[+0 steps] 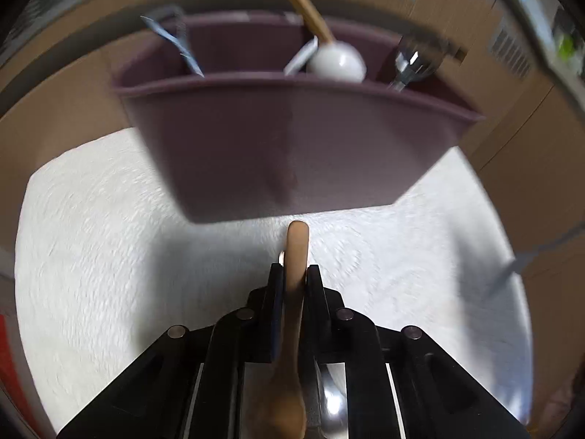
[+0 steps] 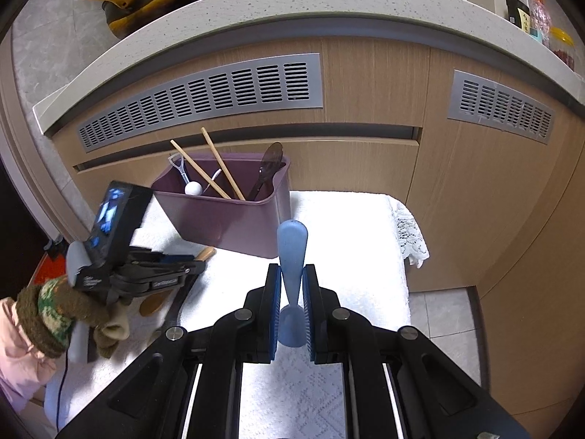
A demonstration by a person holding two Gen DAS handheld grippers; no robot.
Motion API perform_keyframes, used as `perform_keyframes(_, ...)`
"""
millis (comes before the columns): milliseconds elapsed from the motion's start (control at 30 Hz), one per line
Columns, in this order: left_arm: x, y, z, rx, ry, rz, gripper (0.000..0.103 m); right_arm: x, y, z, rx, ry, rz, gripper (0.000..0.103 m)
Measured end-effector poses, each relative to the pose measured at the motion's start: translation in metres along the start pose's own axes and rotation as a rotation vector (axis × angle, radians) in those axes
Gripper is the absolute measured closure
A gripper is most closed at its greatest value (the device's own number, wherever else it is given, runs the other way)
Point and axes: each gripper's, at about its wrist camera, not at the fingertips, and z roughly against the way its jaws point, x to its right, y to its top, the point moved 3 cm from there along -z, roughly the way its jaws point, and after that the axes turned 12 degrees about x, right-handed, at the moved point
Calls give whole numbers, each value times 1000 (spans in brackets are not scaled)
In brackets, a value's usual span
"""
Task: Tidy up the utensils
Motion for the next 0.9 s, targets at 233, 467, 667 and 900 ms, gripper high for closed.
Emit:
perform_keyframes(233,-2,-18,94,273,-14,108,90,-21,-1,-1,-3,33,17,92)
perform_keyframes(467,-20,1,138,392,-6,147,91,-40,2,2,10,54,30,92)
perform_keyframes(667,-26,11,166,446,-55,147,91,-45,8,10,32,53,57,92)
perform_keyframes(900,-10,19,198,514,-89,106,91,-47,12,19,50,46,71,92)
